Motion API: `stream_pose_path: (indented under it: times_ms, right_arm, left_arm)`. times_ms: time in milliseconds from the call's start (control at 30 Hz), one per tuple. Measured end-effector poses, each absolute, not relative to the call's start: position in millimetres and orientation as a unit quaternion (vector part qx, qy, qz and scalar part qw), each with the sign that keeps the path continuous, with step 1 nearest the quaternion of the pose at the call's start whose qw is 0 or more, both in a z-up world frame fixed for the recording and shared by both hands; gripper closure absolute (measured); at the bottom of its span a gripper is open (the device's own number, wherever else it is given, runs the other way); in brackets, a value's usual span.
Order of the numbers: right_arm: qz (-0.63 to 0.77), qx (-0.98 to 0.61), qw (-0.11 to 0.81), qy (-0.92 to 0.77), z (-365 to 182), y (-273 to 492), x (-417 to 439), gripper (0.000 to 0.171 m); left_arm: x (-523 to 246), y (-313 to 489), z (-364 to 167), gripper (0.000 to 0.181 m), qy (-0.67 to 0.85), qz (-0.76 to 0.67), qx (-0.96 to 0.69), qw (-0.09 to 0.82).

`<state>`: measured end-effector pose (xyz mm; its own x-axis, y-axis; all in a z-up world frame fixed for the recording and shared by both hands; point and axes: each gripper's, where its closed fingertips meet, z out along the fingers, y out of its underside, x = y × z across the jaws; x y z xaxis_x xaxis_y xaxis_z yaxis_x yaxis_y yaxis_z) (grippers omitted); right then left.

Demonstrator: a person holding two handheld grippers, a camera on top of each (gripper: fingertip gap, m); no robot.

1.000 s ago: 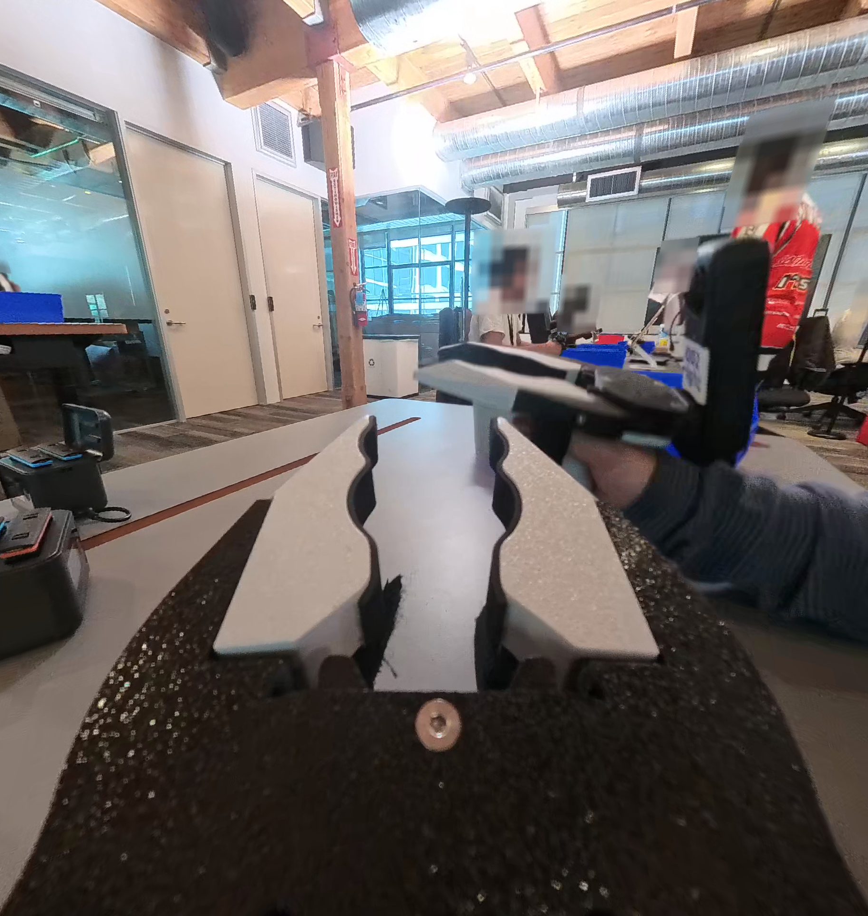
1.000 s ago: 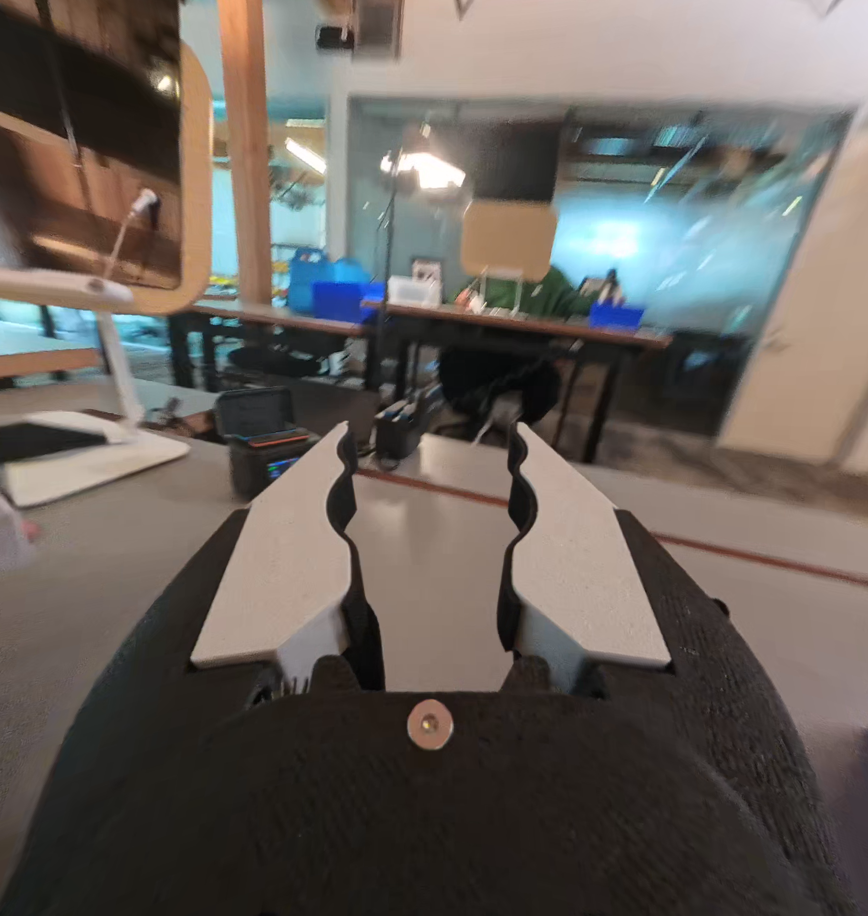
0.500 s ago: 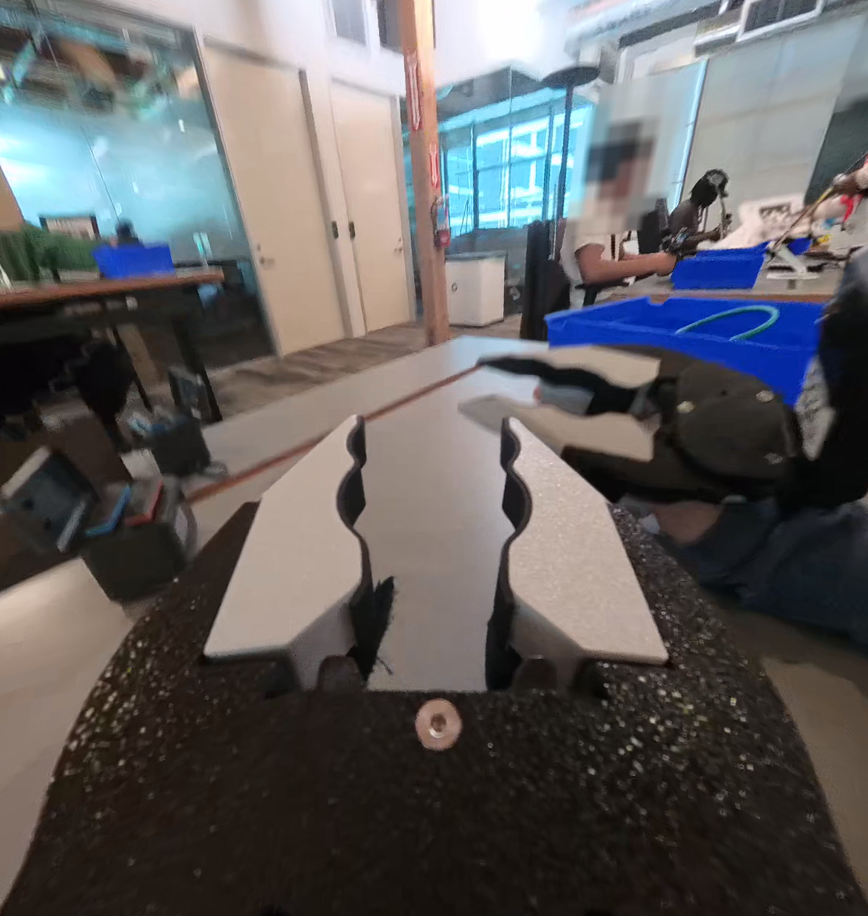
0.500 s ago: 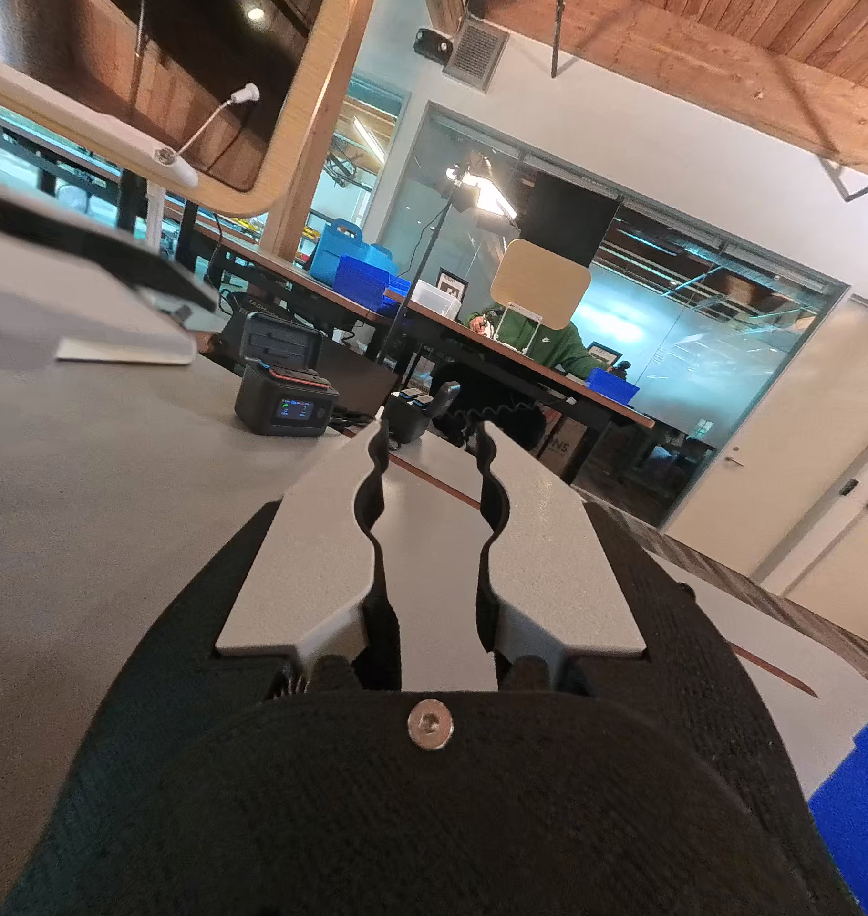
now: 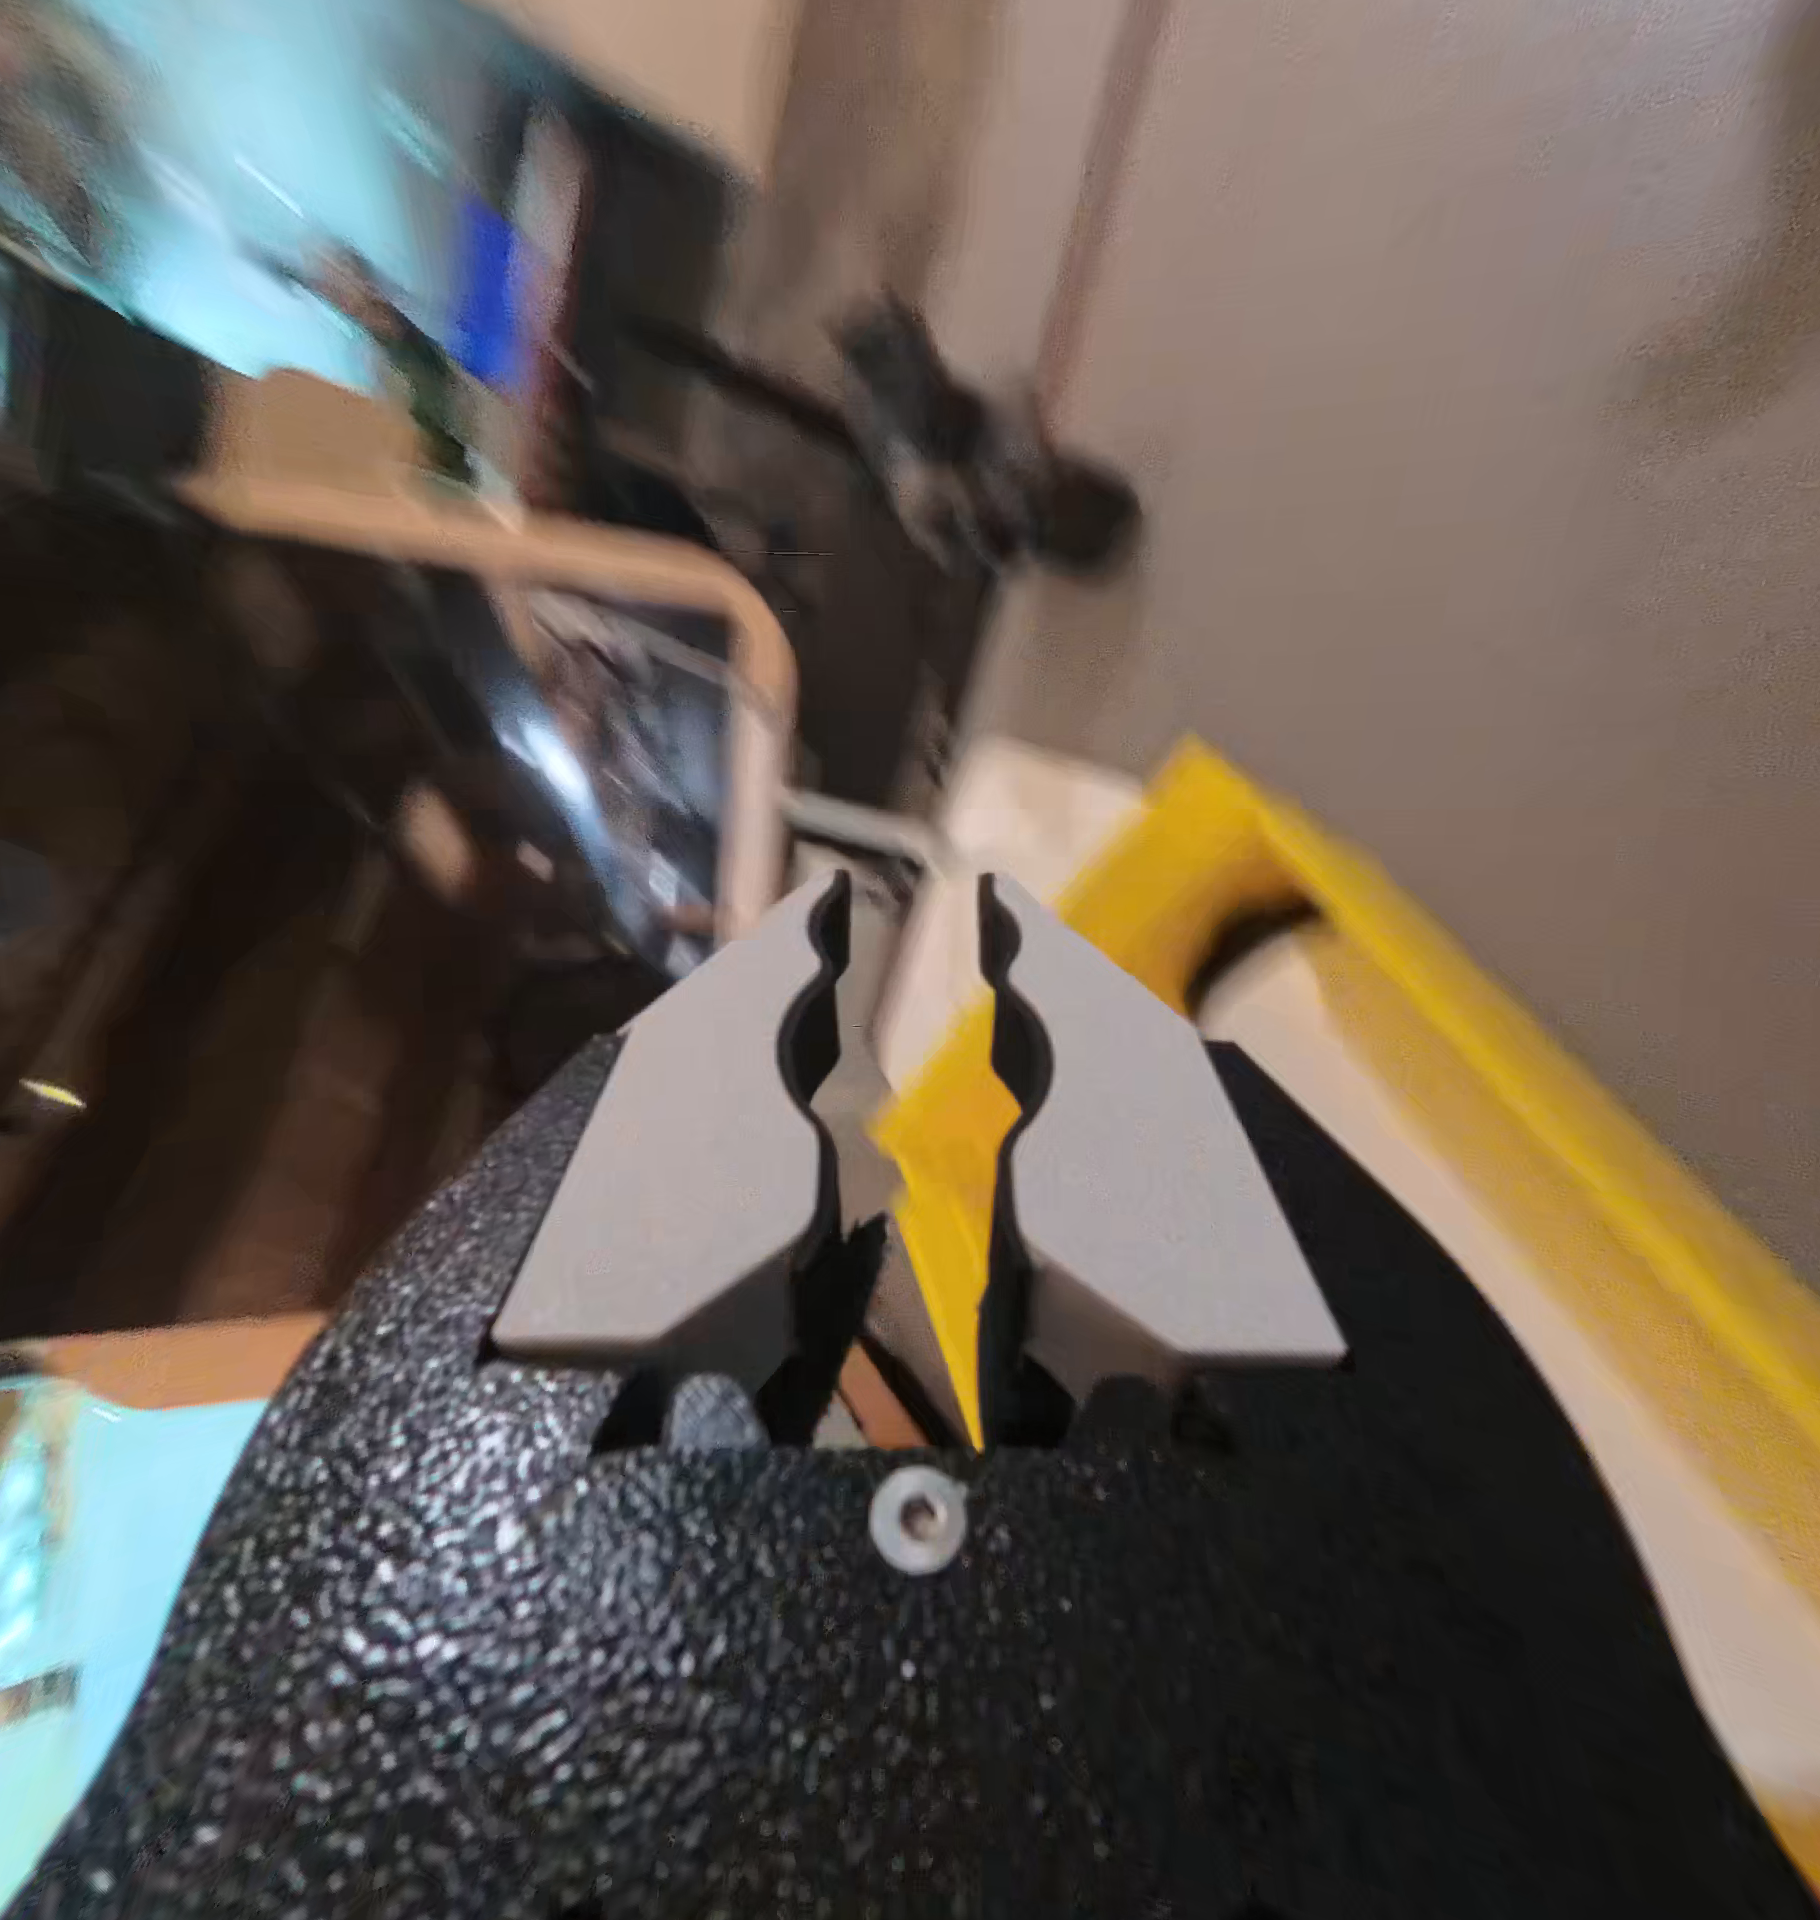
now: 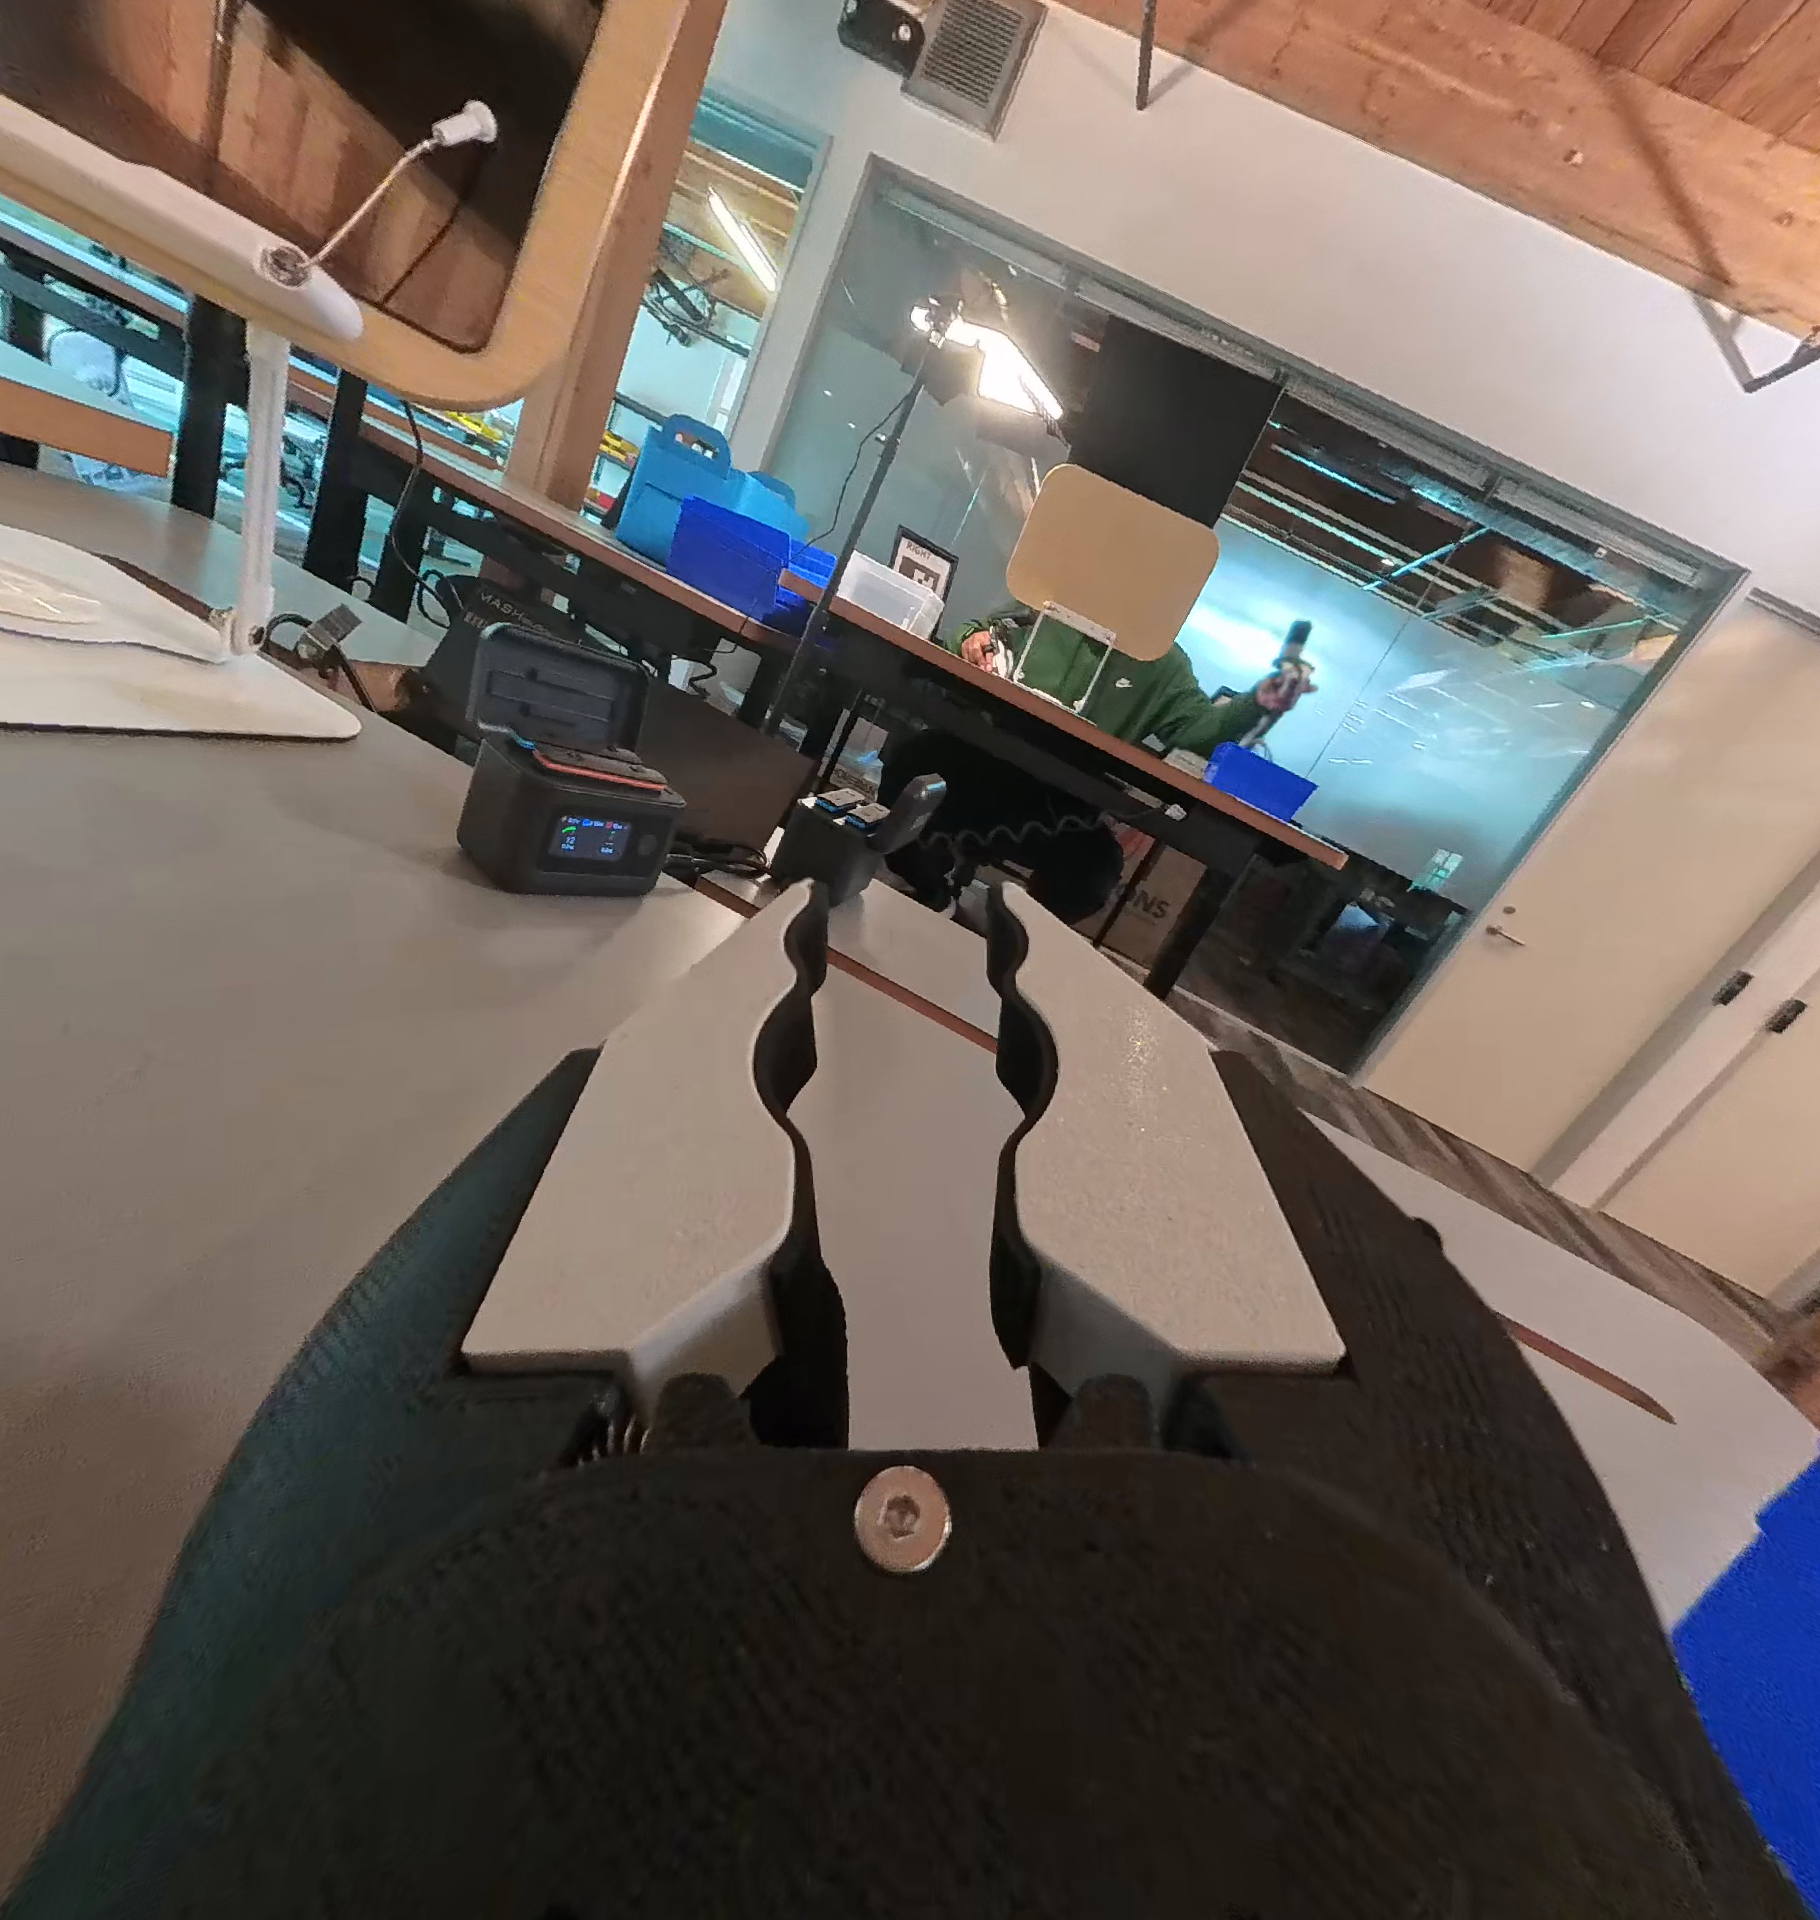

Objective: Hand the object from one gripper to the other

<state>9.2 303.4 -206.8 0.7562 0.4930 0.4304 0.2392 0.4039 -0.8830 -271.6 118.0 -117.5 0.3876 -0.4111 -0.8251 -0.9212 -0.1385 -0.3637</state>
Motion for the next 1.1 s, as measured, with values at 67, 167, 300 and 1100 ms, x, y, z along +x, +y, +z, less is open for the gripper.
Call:
stream_pose_path:
  times_ms: [67, 167, 300, 1100]
  right_arm:
    - [0.082, -0.539, 0.766, -0.342, -207.1, 304.0, 7.3, 0.142]
    - [0.076, -0.536, 0.763, -0.353, -208.9, 303.2, 3.3, 0.143]
    - [0.069, -0.533, 0.761, -0.364, -210.7, 301.9, 0.3, 0.143]
    - [0.09, -0.531, 0.762, -0.36, -208.3, 298.3, -3.5, 0.145]
  left_arm:
    - [-315.8, 107.7, -167.8, 0.138, 0.472, 0.226, -0.779, 0.346]
    - [-354.3, 97.8, -222.6, 0.124, 0.482, 0.16, -0.82, 0.265]
    - [-385.6, 103.9, -264.9, 0.117, 0.499, 0.182, -0.825, 0.196]
    - [-385.2, 113.6, -93.5, 0.179, 0.326, 0.341, -0.781, 0.409]
